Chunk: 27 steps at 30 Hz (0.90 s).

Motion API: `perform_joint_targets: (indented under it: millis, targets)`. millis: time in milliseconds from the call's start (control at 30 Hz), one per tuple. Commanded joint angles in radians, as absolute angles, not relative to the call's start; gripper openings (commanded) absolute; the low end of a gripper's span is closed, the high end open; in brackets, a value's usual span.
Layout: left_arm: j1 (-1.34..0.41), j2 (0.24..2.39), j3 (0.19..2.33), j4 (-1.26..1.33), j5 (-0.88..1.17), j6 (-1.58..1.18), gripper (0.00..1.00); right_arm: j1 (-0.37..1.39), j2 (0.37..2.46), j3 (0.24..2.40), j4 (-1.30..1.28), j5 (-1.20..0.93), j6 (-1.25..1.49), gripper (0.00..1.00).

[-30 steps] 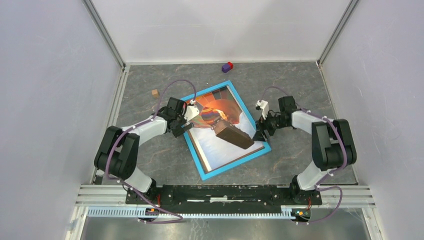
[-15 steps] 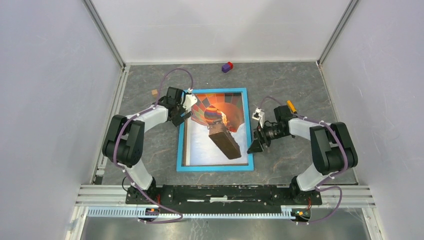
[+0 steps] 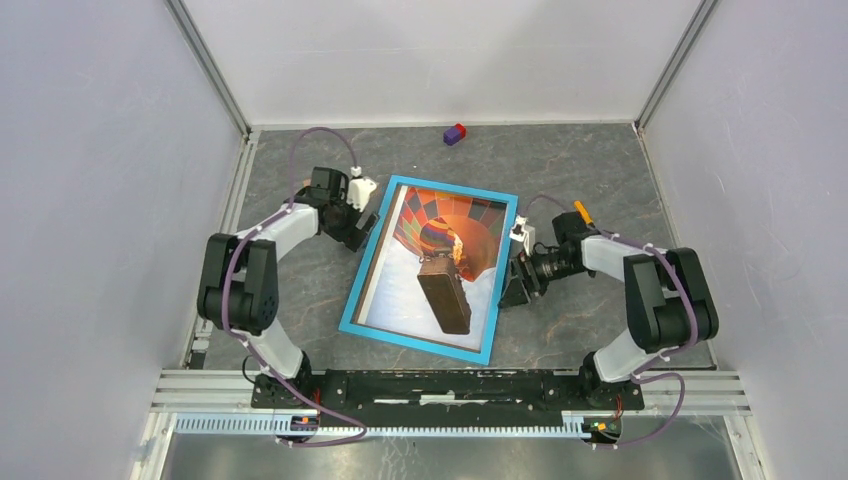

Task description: Take the photo out of the frame

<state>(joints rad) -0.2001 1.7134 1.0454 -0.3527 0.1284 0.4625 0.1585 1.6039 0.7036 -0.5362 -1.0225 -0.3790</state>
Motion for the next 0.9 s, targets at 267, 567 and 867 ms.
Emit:
perform_joint_targets:
  millis: [267, 567, 867]
  targets:
    - [-0.083, 1.529, 0.922, -0.442, 0.517, 0.182, 1.0, 0.142, 1.67, 0.83, -0.335, -0.761, -0.213, 0.84]
    - [-0.082, 1.578, 0.869, -0.425, 0.643, 0.118, 1.0, 0.164, 1.842, 0.992, -0.309, -0.79, -0.19, 0.8]
    - [-0.083, 1.59, 0.865, -0.466, 0.749, 0.084, 1.0, 0.218, 1.958, 1.167, -0.291, -0.745, -0.163, 0.78]
